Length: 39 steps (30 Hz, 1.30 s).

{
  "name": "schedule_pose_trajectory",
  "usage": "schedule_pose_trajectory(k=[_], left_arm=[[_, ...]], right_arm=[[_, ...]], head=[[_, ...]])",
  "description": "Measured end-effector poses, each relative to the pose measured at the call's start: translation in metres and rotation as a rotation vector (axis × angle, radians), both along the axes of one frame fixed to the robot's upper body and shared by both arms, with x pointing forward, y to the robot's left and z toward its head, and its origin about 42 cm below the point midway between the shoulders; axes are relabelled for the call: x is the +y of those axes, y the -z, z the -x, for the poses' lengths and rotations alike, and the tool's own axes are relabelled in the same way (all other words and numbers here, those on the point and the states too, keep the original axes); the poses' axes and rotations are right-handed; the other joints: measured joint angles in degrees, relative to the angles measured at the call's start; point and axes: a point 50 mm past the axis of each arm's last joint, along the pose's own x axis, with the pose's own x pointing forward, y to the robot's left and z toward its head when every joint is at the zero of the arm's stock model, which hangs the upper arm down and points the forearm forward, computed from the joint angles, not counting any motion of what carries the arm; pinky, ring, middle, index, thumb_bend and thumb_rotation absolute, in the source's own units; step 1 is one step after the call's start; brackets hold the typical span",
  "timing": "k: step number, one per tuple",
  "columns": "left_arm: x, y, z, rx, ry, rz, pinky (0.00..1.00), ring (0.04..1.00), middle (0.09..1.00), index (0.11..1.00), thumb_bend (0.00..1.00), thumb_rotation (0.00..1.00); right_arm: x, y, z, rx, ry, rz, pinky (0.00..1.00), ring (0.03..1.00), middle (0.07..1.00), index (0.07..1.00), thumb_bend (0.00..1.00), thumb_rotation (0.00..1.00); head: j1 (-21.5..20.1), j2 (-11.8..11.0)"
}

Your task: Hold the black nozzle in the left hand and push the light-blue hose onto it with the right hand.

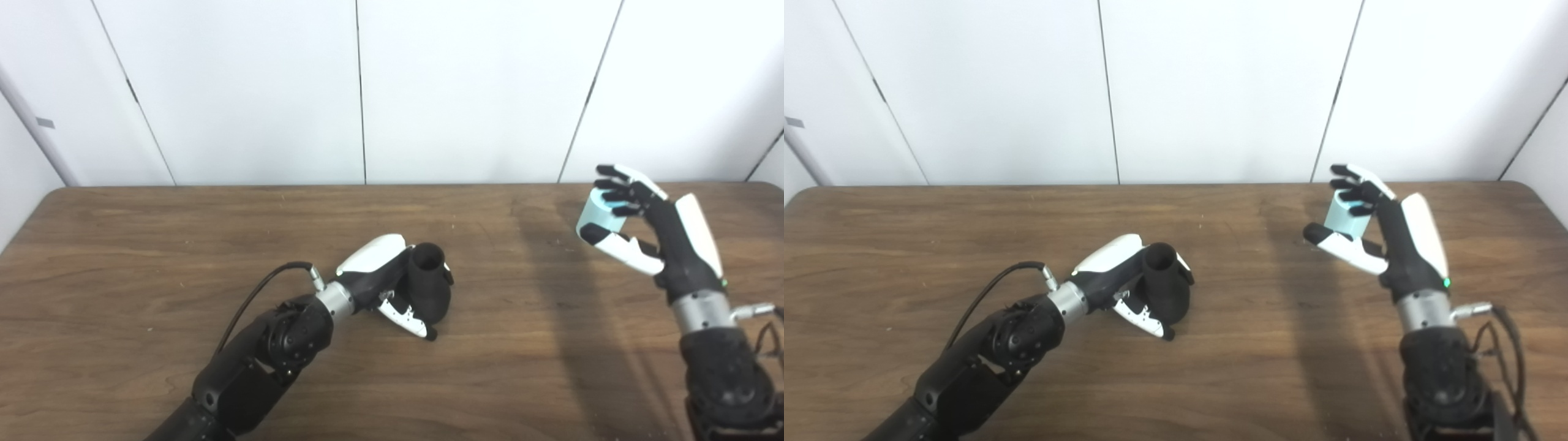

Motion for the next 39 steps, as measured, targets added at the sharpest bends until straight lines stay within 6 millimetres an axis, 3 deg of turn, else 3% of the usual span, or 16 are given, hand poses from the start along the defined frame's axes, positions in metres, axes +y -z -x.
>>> schedule_pose_trajectory(k=[6,8,19,20,21,23,27,32,39], left_arm=[[0.001,0.0,0.001,0.013,-0.001,0.019,0.7,0.784,0.754,0.498,0.52,0.09],[0.001,0.0,0.0,0.017,0.0,0.024,0.72,0.79,0.751,0.498,0.52,0.09],[0.002,0.0,0.001,0.035,0.008,0.049,0.77,0.798,0.738,0.498,0.51,0.09],[0.003,0.0,0.001,0.036,0.011,0.05,0.76,0.794,0.737,0.564,0.69,0.22],[0.003,0.0,0.001,0.038,0.013,0.051,0.76,0.786,0.735,0.617,0.79,0.29],[0.003,0.0,0.001,0.043,0.017,0.057,0.74,0.76,0.727,0.745,0.88,0.35],[0.004,0.0,0.001,0.052,0.025,0.064,0.73,0.743,0.718,0.816,0.92,0.39],[0.004,-0.001,0.001,0.058,0.035,0.061,0.74,0.747,0.715,0.82,0.99,0.42],[0.004,-0.001,0.001,0.057,0.044,0.058,0.75,0.746,0.716,0.806,1.0,0.44]], right_arm=[[0.002,-0.013,-0.01,-0.013,0.006,-0.003,0.69,0.783,0.786,0.823,0.78,0.84],[0.002,-0.016,-0.014,-0.022,0.008,-0.003,0.68,0.777,0.79,0.808,0.73,0.81],[-0.009,-0.017,-0.026,-0.017,0.046,-0.022,0.66,0.754,0.773,0.799,0.7,0.8],[-0.009,-0.017,-0.026,-0.017,0.046,-0.022,0.66,0.753,0.773,0.799,0.7,0.8],[-0.009,-0.017,-0.026,-0.017,0.046,-0.023,0.65,0.752,0.773,0.799,0.7,0.8],[-0.009,-0.017,-0.026,-0.016,0.045,-0.024,0.65,0.747,0.772,0.798,0.7,0.8],[-0.009,-0.015,-0.025,-0.013,0.041,-0.03,0.63,0.736,0.771,0.799,0.69,0.8],[-0.009,-0.015,-0.025,-0.009,0.034,-0.043,0.63,0.733,0.77,0.801,0.68,0.8],[-0.008,-0.014,-0.025,-0.006,0.023,-0.059,0.63,0.732,0.766,0.799,0.69,0.81]], head=[[-0.09,0.0],[-0.09,0.0],[-0.26,0.26],[-0.26,0.26],[-0.26,0.35],[-0.26,0.35],[-0.26,0.35],[-0.17,0.62],[-0.18,0.62]])
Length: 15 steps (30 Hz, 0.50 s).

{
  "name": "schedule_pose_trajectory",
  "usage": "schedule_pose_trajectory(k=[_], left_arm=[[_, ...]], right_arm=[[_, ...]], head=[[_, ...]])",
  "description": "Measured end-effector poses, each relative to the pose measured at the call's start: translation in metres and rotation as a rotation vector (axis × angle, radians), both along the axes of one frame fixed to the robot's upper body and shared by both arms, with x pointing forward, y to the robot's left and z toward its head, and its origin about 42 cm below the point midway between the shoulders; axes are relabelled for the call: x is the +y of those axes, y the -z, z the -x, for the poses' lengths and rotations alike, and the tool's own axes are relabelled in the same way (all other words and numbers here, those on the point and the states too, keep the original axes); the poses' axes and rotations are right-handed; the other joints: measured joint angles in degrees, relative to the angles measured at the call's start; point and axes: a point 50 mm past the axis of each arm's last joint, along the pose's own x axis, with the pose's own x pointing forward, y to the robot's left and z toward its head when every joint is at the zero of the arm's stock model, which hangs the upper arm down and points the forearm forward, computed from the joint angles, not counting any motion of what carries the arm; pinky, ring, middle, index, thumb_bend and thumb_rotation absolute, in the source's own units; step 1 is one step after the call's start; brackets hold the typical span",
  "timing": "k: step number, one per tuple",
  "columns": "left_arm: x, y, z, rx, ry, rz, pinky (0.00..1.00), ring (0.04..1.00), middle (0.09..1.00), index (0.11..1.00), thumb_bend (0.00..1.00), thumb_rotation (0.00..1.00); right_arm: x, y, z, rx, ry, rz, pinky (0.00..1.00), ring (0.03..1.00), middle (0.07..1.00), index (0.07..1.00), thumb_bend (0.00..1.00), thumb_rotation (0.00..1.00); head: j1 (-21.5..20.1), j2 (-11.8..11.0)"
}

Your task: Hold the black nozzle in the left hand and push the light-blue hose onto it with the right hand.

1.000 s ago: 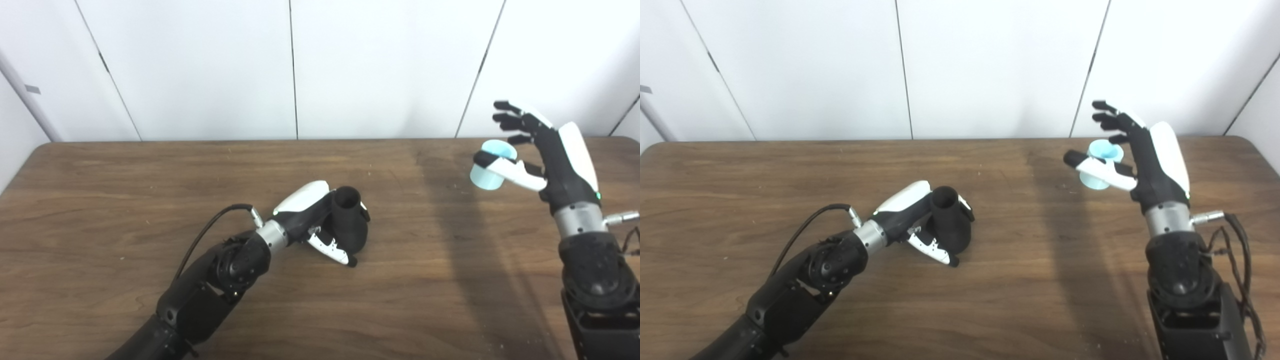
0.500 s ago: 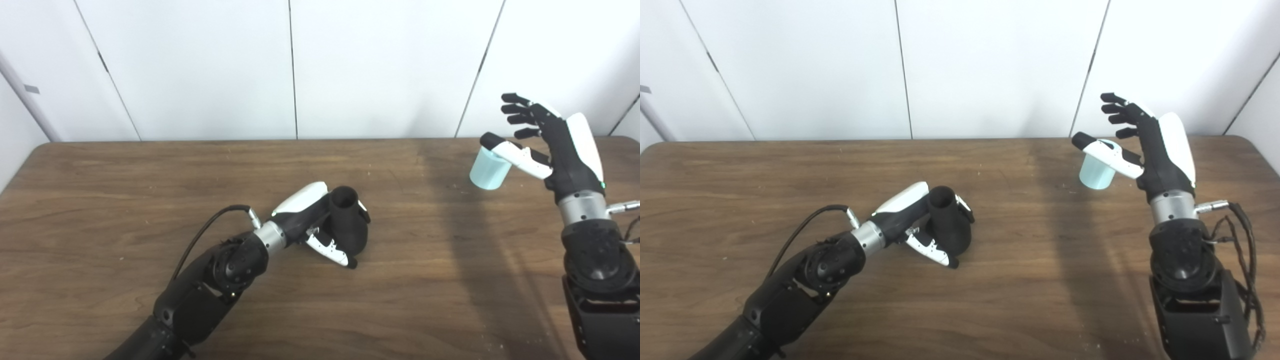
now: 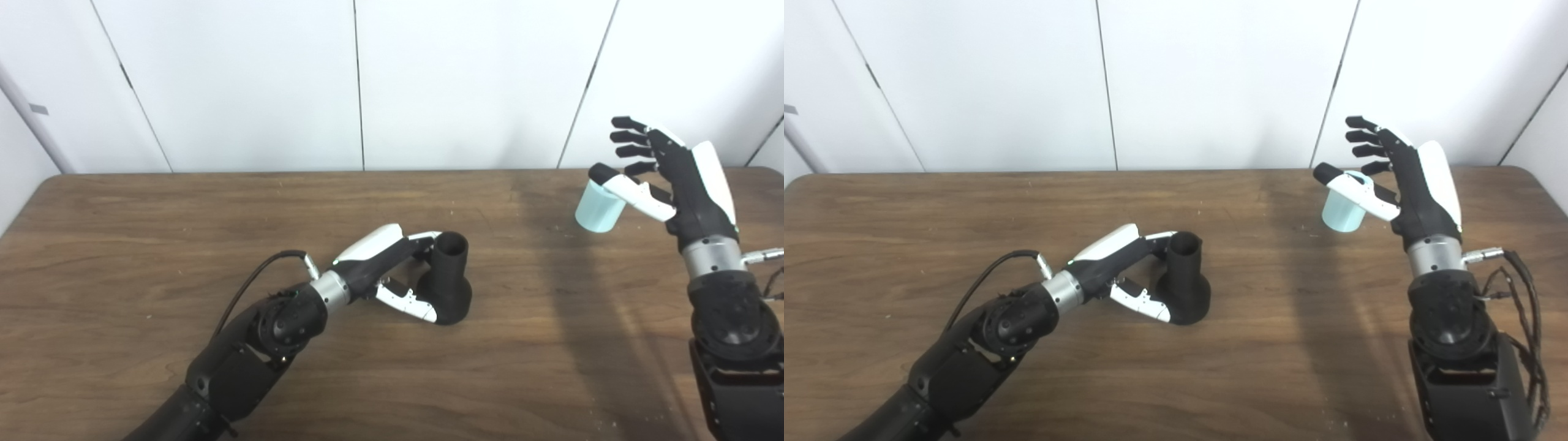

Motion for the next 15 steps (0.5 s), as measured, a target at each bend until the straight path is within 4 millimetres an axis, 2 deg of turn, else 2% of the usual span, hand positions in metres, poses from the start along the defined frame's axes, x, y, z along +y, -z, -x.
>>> schedule_pose_trajectory(k=[7,10,12,15], left_arm=[[-0.0004,0.0011,0.0013,-0.001,0.011,-0.002,0.74,0.738,0.715,0.777,0.98,0.44],[-0.0007,0.0018,0.0022,-0.003,0.015,-0.002,0.74,0.745,0.713,0.736,0.92,0.46],[-0.0009,0.0029,0.0035,-0.007,0.023,-0.001,0.71,0.731,0.694,0.674,0.83,0.46],[-0.0017,0.0069,0.0066,-0.011,0.036,0.009,0.67,0.71,0.666,0.612,0.74,0.44]], right_arm=[[-0.0001,-0.0013,0.0007,-0.005,0.0,-0.001,0.64,0.741,0.765,0.798,0.68,0.81],[-0.0003,-0.0024,0.0013,-0.01,0.001,-0.001,0.65,0.751,0.768,0.798,0.68,0.81],[-0.0005,-0.0039,0.0021,-0.016,0.001,-0.001,0.65,0.757,0.773,0.798,0.68,0.81],[-0.0006,-0.0087,0.0048,-0.036,0.001,-0.001,0.66,0.769,0.779,0.798,0.69,0.81]], head=[[-0.09,0.18],[0.0,0.26],[0.0,0.26],[-0.09,0.35]])
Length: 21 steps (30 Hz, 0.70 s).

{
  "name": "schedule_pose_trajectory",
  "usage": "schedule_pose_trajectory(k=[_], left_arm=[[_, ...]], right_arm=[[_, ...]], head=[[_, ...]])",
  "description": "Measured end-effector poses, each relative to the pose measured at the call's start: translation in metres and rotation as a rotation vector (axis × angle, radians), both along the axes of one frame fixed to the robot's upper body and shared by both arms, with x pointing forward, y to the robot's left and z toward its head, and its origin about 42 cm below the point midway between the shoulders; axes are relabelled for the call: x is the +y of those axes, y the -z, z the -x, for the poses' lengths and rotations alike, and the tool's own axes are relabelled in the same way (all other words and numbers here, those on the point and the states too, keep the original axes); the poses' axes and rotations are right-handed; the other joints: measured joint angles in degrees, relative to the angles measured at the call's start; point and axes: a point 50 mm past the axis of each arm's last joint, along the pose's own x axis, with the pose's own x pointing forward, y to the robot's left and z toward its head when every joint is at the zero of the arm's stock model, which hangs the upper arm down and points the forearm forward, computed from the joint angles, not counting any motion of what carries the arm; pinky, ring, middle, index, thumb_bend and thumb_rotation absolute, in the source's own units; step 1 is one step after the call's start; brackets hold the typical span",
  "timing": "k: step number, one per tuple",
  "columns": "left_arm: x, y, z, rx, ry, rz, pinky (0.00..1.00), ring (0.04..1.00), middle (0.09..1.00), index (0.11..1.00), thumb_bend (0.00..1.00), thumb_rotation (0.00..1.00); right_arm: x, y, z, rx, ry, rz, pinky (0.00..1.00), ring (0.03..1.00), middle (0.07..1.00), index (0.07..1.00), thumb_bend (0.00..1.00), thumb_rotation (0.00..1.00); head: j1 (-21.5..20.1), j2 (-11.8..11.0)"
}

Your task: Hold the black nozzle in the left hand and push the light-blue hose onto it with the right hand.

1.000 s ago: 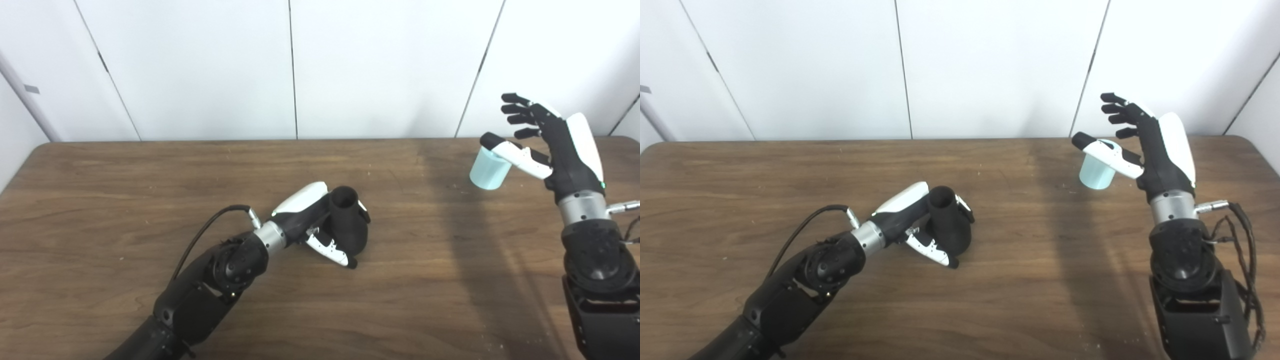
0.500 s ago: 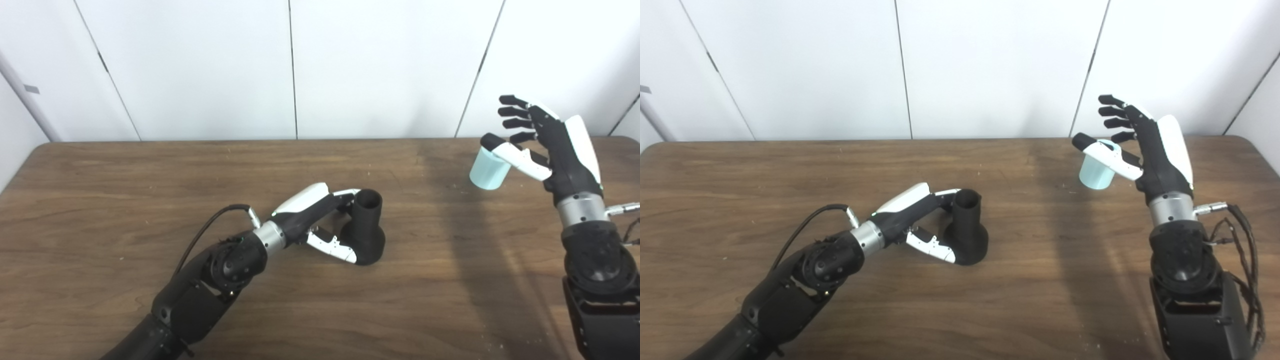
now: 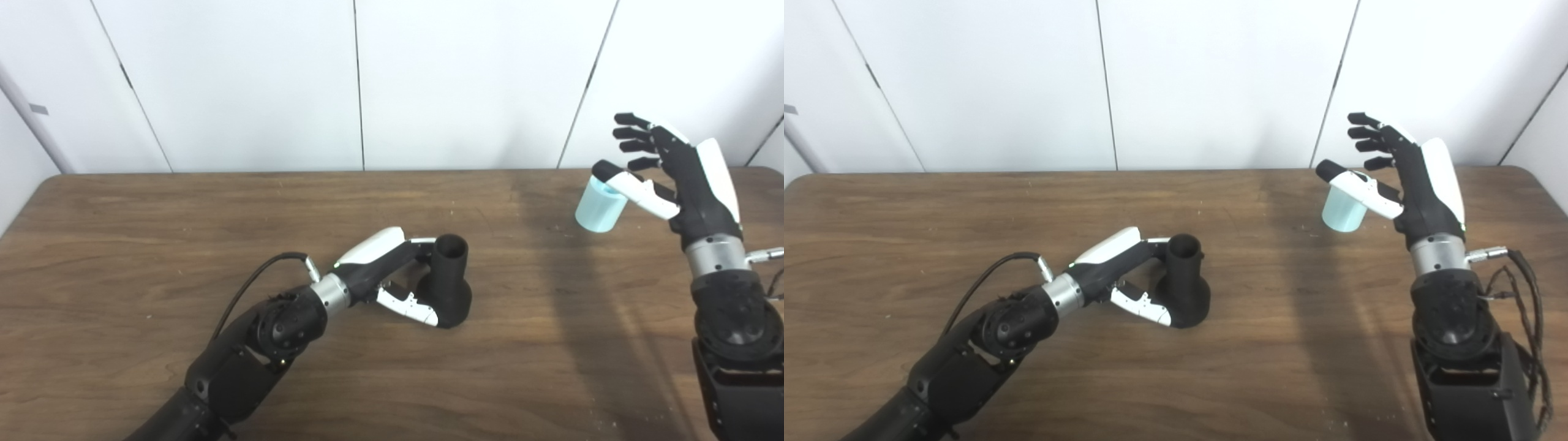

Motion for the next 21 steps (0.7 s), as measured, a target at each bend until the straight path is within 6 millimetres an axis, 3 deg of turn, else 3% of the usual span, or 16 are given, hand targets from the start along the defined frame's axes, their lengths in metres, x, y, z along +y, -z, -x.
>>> schedule_pose_trajectory(k=[9,21], left_arm=[[-0.003,0.014,0.009,-0.022,0.011,0.053,0.62,0.656,0.596,0.507,0.6,0.39],[-0.006,0.012,0.008,-0.047,0.019,0.035,0.54,0.59,0.548,0.486,0.59,0.37]], right_arm=[[0.0,-0.005,0.001,-0.019,-0.001,0.001,0.68,0.782,0.781,0.797,0.69,0.82],[0.0,-0.004,0.002,-0.018,-0.002,0.002,0.69,0.787,0.78,0.803,0.69,0.83]], head=[[-0.09,0.26],[0.0,0.53]])
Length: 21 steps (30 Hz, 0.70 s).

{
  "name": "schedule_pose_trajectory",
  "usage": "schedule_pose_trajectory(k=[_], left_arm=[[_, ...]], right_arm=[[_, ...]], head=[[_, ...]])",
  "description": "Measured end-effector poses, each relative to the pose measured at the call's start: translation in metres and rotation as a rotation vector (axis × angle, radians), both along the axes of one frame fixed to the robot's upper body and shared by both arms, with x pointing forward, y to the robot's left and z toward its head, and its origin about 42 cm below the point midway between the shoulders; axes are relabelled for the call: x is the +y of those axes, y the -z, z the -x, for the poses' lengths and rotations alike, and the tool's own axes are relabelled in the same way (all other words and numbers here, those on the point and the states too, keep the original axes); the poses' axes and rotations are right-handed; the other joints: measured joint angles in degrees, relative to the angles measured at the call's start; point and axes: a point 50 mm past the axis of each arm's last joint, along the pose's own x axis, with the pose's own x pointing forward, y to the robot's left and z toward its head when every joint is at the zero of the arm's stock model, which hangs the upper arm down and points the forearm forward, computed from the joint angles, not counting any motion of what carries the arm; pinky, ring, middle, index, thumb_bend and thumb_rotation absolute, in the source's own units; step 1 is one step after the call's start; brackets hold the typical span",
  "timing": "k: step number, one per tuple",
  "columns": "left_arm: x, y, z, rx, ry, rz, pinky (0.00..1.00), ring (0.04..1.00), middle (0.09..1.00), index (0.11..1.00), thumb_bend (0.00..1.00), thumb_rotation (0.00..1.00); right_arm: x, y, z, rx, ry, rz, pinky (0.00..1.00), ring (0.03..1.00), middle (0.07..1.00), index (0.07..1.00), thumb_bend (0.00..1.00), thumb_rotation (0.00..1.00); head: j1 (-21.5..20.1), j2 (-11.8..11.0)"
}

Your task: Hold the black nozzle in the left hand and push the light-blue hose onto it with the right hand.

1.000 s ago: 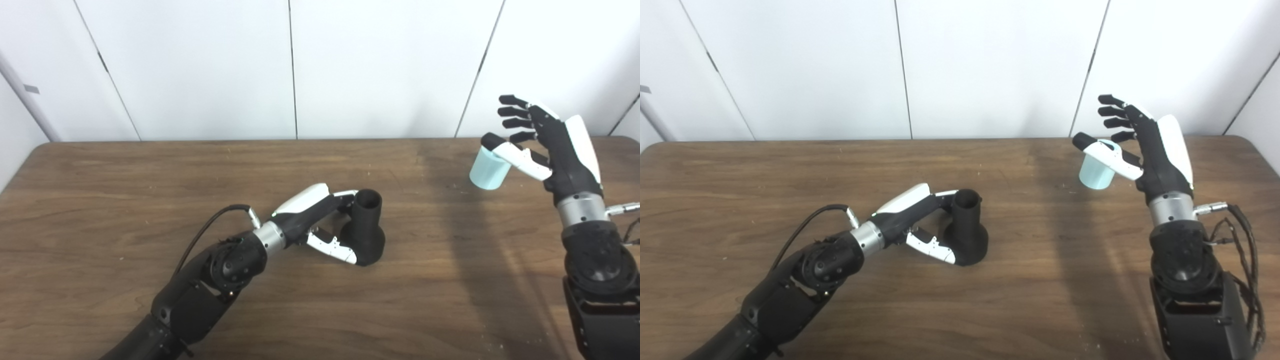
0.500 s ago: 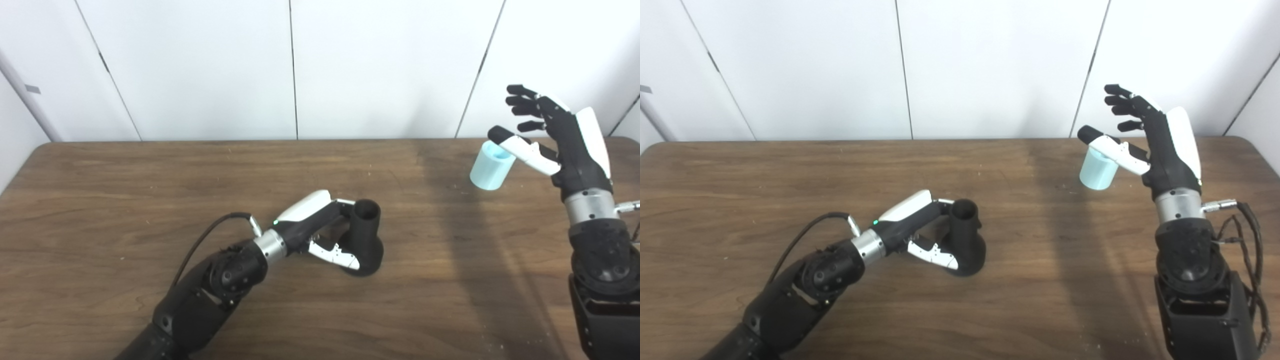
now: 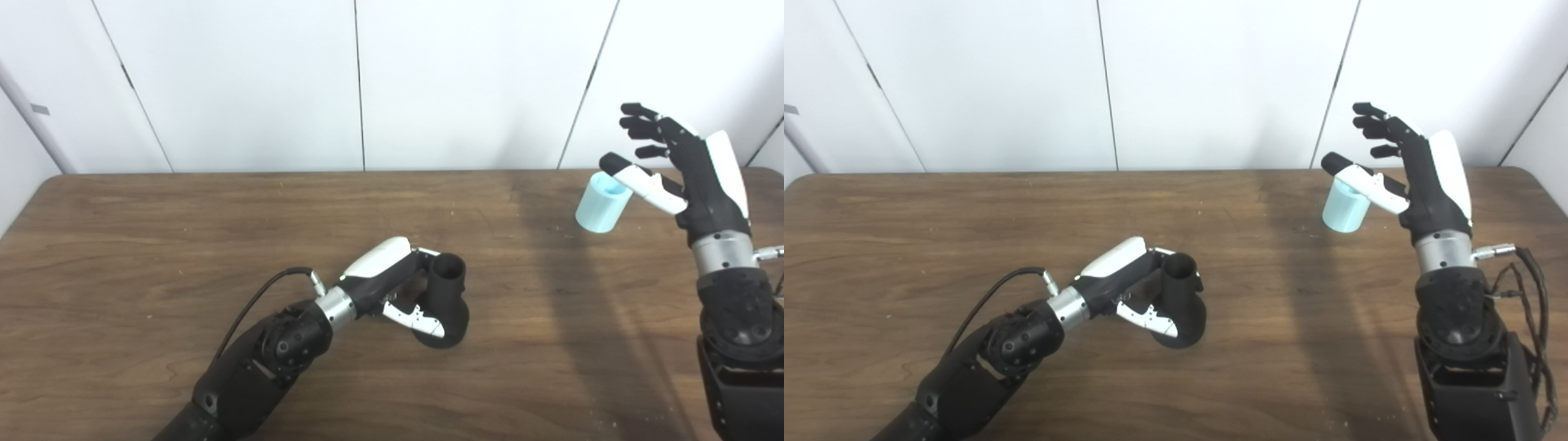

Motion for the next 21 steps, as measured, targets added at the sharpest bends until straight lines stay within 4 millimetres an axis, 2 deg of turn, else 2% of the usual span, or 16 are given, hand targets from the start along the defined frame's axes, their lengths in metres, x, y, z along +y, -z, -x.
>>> schedule_pose_trajectory(k=[5,8,9,10,12,14,18,21], left_arm=[[-0.001,-0.001,-0.001,-0.006,0.003,-0.004,0.57,0.605,0.552,0.46,0.58,0.37],[-0.001,-0.001,-0.001,-0.006,0.003,-0.004,0.53,0.579,0.543,0.454,0.58,0.36],[-0.001,-0.001,-0.001,-0.006,0.003,-0.004,0.51,0.568,0.538,0.467,0.54,0.23],[-0.001,-0.001,-0.001,-0.006,0.003,-0.004,0.49,0.55,0.528,0.476,0.52,0.14],[-0.001,-0.001,-0.001,-0.003,0.004,0.001,0.47,0.531,0.515,0.48,0.51,0.1],[-0.001,-0.001,0.0,0.005,0.006,0.013,0.46,0.523,0.502,0.482,0.5,0.09],[-0.002,0.001,0.001,0.006,0.033,0.037,0.51,0.576,0.515,0.48,0.5,0.09],[-0.002,0.003,0.001,0.0,0.053,0.048,0.49,0.577,0.517,0.48,0.5,0.09]], right_arm=[[0.0,0.0,0.0,0.001,0.0,0.0,0.7,0.789,0.782,0.805,0.68,0.83],[0.0,0.001,-0.001,0.005,0.0,-0.001,0.7,0.797,0.797,0.81,0.65,0.84],[-0.001,0.002,-0.001,0.01,0.001,-0.001,0.7,0.804,0.805,0.812,0.63,0.85],[-0.001,0.004,-0.002,0.017,0.003,-0.002,0.7,0.812,0.817,0.814,0.62,0.86],[-0.003,0.008,-0.005,0.034,0.007,-0.006,0.71,0.819,0.83,0.817,0.61,0.87],[-0.005,0.012,-0.007,0.051,0.01,-0.012,0.71,0.821,0.838,0.82,0.61,0.87],[-0.005,0.013,-0.008,0.054,0.006,-0.015,0.7,0.808,0.832,0.82,0.61,0.87],[-0.006,0.012,-0.008,0.053,0.007,-0.01,0.69,0.798,0.827,0.821,0.61,0.88]], head=[[0.0,0.0],[0.18,0.0],[0.26,0.0],[0.35,0.09],[0.35,0.18],[0.26,0.26],[0.26,0.26],[0.44,0.18]])
